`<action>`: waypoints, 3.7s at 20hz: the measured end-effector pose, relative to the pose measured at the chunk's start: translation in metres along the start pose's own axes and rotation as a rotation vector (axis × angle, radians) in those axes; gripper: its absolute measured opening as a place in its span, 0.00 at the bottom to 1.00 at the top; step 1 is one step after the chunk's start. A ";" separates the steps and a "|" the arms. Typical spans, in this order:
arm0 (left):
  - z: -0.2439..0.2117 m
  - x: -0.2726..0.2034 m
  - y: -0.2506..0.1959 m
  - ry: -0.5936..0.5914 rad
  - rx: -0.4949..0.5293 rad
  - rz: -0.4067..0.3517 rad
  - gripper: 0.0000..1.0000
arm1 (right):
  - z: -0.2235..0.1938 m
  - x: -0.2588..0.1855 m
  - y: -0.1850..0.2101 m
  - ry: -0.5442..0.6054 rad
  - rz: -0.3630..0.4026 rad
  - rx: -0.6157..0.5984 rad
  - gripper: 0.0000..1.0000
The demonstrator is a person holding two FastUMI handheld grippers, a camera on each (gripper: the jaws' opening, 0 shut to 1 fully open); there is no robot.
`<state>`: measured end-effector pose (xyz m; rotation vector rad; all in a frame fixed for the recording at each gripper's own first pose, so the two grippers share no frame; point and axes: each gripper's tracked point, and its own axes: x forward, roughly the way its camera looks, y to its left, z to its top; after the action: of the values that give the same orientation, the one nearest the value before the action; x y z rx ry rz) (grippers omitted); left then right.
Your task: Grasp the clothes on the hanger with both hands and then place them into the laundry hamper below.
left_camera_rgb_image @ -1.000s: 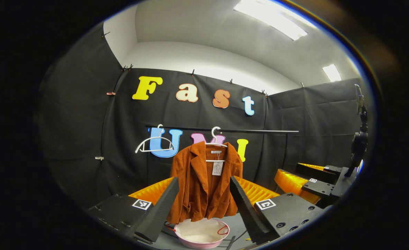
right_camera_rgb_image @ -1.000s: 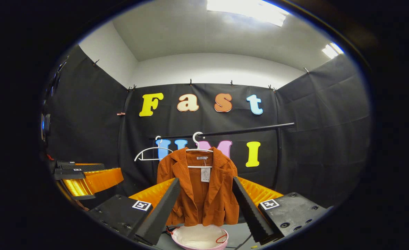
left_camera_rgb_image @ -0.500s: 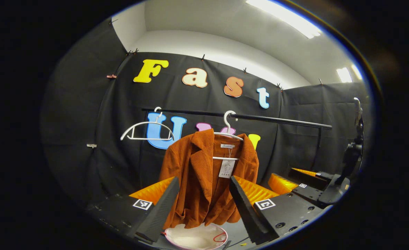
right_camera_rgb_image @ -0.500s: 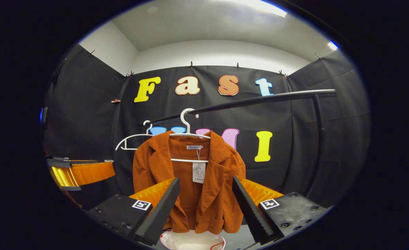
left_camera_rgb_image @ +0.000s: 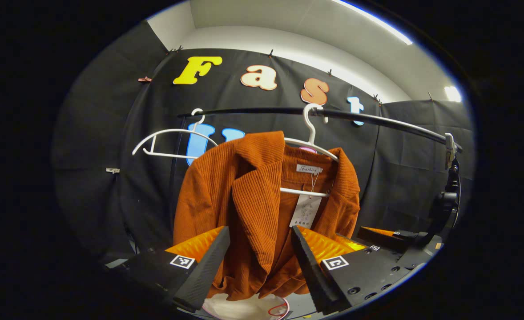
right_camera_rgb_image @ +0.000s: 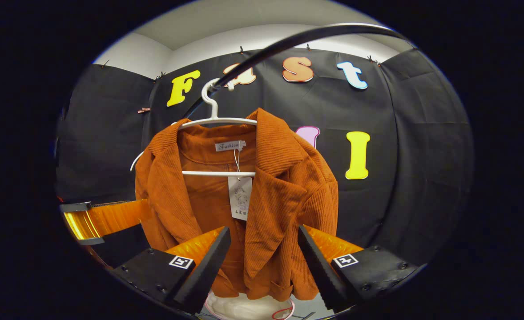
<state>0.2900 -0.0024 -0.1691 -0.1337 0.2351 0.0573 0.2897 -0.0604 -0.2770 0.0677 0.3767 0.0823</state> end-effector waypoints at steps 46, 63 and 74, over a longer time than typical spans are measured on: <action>0.100 0.050 0.182 -0.131 0.127 0.618 0.09 | 0.087 0.126 -0.157 -0.249 -0.190 0.068 0.10; 0.054 0.110 0.219 0.013 0.090 0.557 0.08 | 0.069 0.158 -0.188 -0.172 -0.247 0.103 0.13; -0.023 0.069 0.190 0.147 0.093 0.529 0.09 | -0.029 0.120 -0.138 0.048 -0.143 0.075 0.14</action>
<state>0.3377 0.1857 -0.2316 0.0207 0.4146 0.5634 0.3995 -0.1847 -0.3589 0.1123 0.4313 -0.0719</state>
